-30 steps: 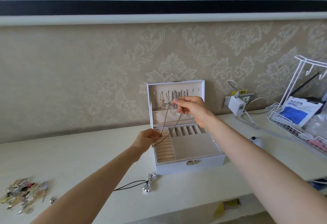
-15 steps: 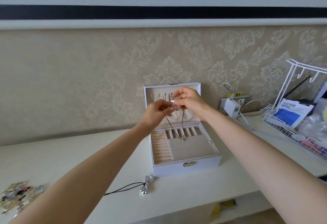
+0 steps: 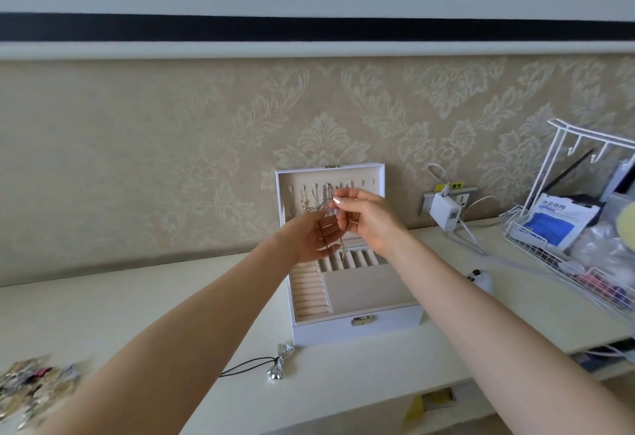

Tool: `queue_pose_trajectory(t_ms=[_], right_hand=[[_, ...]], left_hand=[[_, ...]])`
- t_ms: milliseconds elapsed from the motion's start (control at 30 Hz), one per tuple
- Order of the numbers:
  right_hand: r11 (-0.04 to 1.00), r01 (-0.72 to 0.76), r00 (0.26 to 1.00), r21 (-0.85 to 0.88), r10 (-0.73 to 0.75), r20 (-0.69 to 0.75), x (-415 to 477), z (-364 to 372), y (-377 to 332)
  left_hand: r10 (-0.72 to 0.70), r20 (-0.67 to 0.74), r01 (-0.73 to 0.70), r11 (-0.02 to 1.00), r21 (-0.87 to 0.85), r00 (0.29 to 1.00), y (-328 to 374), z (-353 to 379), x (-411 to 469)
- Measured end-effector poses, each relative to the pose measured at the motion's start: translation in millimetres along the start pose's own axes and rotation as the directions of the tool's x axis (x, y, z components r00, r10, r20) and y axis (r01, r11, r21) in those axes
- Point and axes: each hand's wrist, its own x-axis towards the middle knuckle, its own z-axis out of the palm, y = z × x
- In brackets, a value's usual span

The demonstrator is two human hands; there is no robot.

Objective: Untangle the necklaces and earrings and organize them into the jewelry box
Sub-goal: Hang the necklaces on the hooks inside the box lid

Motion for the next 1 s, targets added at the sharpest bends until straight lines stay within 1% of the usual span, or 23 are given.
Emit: queue_pose_trajectory(t_ms=[67,133,200,267,333,467,533,667,733,867,933,1000], right_hand=[[0.993,-0.058,0.998,0.106,0.061,-0.029,-1,-2,11],[0.961,-0.105,0.99,0.254,0.126,-0.065,-2,-5,20],[0.92,-0.129,0.978,0.371,0.179,-0.104,-3,-8,27],[0.881,-0.135,0.965,0.453,0.22,-0.141,-3,-10,34],[0.861,-0.142,0.949,0.489,0.258,-0.178,-4,-11,41],[0.841,-0.182,0.923,0.509,0.325,-0.208,-7,-12,53],[0.845,-0.215,0.908,0.49,0.358,-0.219,-8,-12,59],[0.861,-0.264,0.881,0.435,0.399,-0.254,-9,-12,67],[0.894,-0.293,0.863,0.34,0.4,-0.308,-9,-14,70],[0.935,-0.331,0.835,0.126,0.352,-0.422,-8,-18,75],[0.94,-0.338,0.835,0.034,0.317,-0.451,-8,-19,78],[0.945,-0.327,0.848,-0.025,0.282,-0.45,-8,-19,82]], left_hand=[[0.015,-0.055,-0.016,1.0,-0.023,0.998,3,-1,0],[0.026,-0.089,-0.026,1.0,0.003,0.996,7,-5,-1],[0.021,-0.087,-0.018,0.999,0.04,0.996,11,-7,-4],[0.017,-0.08,-0.007,0.993,0.122,0.997,16,-10,-7],[0.028,-0.072,-0.012,0.976,0.218,0.997,20,-13,-9],[0.061,-0.071,-0.032,0.933,0.358,0.996,26,-16,-13],[0.072,-0.059,-0.042,0.916,0.398,0.996,26,-17,-15],[0.079,-0.057,-0.055,0.937,0.346,0.995,26,-18,-12],[0.079,-0.048,-0.06,0.946,0.32,0.996,26,-18,-12],[0.071,-0.029,-0.06,0.959,0.276,0.997,27,-17,-12],[0.07,-0.025,-0.06,0.961,0.27,0.997,26,-17,-11],[0.071,-0.026,-0.061,0.962,0.266,0.997,24,-16,-10]])
